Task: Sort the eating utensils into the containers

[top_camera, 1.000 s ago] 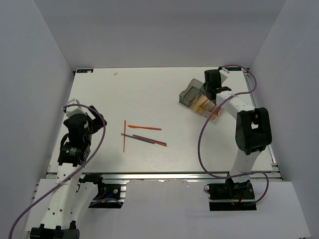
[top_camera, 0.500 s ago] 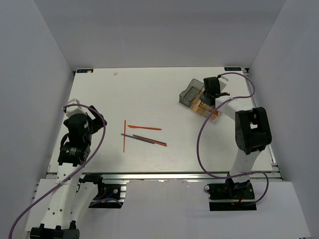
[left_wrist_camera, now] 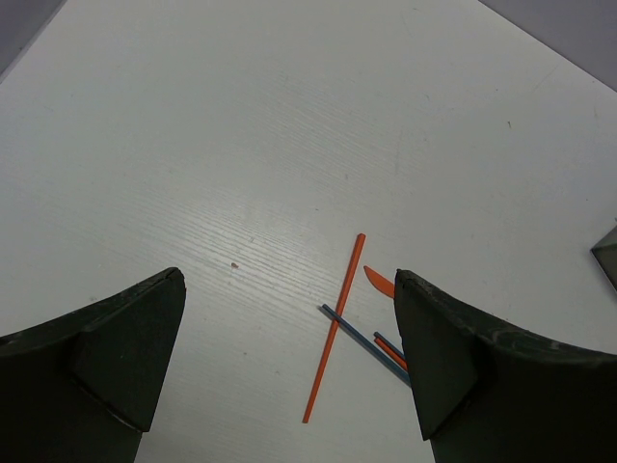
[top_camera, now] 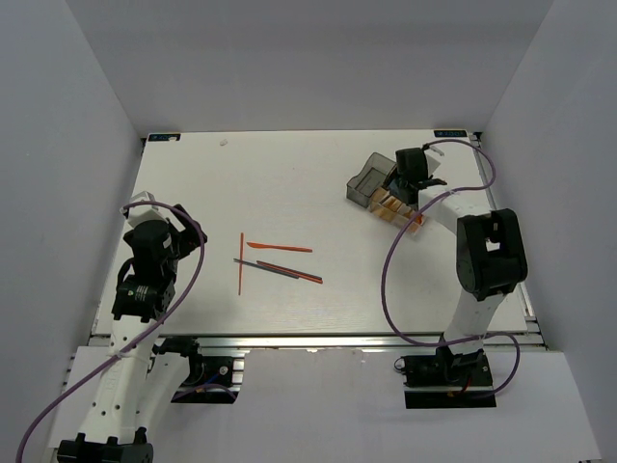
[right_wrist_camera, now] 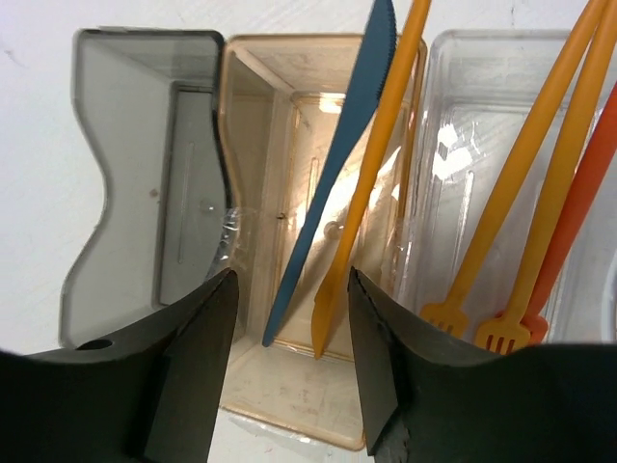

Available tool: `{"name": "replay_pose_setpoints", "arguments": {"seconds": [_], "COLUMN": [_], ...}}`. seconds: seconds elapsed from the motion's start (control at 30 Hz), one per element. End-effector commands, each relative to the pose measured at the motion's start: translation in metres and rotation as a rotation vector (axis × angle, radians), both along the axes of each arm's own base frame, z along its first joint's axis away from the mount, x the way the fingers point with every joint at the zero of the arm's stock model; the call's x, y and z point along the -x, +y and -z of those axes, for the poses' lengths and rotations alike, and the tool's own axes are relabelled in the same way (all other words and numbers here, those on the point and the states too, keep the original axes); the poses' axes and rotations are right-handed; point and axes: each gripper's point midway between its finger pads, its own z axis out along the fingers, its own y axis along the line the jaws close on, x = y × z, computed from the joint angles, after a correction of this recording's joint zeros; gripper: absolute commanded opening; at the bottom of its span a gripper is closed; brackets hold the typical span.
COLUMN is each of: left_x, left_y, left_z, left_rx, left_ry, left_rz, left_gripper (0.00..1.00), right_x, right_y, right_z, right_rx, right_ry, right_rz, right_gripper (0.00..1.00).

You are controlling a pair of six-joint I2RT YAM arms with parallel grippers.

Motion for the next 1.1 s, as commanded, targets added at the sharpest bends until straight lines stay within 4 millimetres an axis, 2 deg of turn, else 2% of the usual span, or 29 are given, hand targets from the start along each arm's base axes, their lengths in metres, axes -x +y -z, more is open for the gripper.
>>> {"name": "replay_pose_setpoints", "arguments": {"seconds": [0.0,0.07,0.13,0.2,0.23,0.3,0.33,0.37,0.4,0.43,0.47,0.5,0.57,0.73,0.83,0.97,1.07], "left_x": [-0.001,-0.001,-0.001,-0.002,-0.002,-0.002,-0.002,-0.001,0.000,0.001,0.002,0.002,0.001,-0.003,-0.005,-0.006,-0.006], "left_y": [-0.002,-0.001,-0.001,0.000,0.000,0.005,0.008,0.011,0.017,0.019,0.020,0.020,0.018,0.009,0.007,0.004,0.002], "left_z": [-0.001,0.000,0.000,0.002,0.002,0.006,0.004,0.007,0.007,0.007,0.009,0.009,0.010,0.014,0.016,0.016,0.016], "left_rx": [-0.003,-0.004,-0.004,-0.004,-0.003,-0.009,-0.012,-0.013,-0.024,-0.026,-0.028,-0.029,-0.025,-0.018,-0.019,-0.014,-0.011], "left_ry": [-0.008,-0.006,-0.004,0.003,0.005,0.023,0.022,0.033,0.038,0.041,0.047,0.049,0.049,0.062,0.070,0.072,0.069], "left_rz": [0.010,0.007,0.004,0.000,-0.004,-0.036,-0.057,-0.078,-0.110,-0.125,-0.133,-0.133,-0.115,-0.063,-0.051,-0.032,-0.017], "left_gripper": [0.98,0.98,0.98,0.98,0.98,0.98,0.98,0.98,0.98,0.98,0.98,0.98,0.98,0.98,0.98,0.98,0.98], "right_x": [-0.007,-0.005,-0.003,0.001,0.007,0.023,0.052,0.064,0.070,0.081,0.112,0.132,0.149,0.166,0.170,0.172,0.172], "right_y": [-0.001,0.006,0.019,0.044,0.071,0.117,0.155,0.174,0.184,0.195,0.219,0.238,0.248,0.284,0.291,0.287,0.286], "right_z": [-0.067,-0.083,-0.114,-0.133,-0.143,-0.136,-0.123,-0.121,-0.094,-0.078,-0.060,-0.033,-0.005,0.009,0.017,0.038,0.042], "right_rx": [-0.012,-0.018,-0.001,0.015,0.033,0.040,0.055,0.084,0.169,0.259,0.386,0.476,0.547,0.558,0.611,0.632,0.644], "right_ry": [-0.158,-0.195,-0.272,-0.330,-0.373,-0.370,-0.337,-0.321,-0.250,-0.211,-0.168,-0.102,-0.015,-0.017,0.007,0.081,0.084], "right_rz": [-0.013,-0.059,-0.164,-0.314,-0.505,-0.752,-1.001,-1.107,-1.158,-1.233,-1.394,-1.466,-1.560,-1.642,-1.675,-1.703,-1.715], "right_gripper": [0.56,0.60,0.64,0.64,0.64,0.64,0.63,0.63,0.63,0.63,0.62,0.60,0.56,0.53,0.53,0.51,0.51]}}
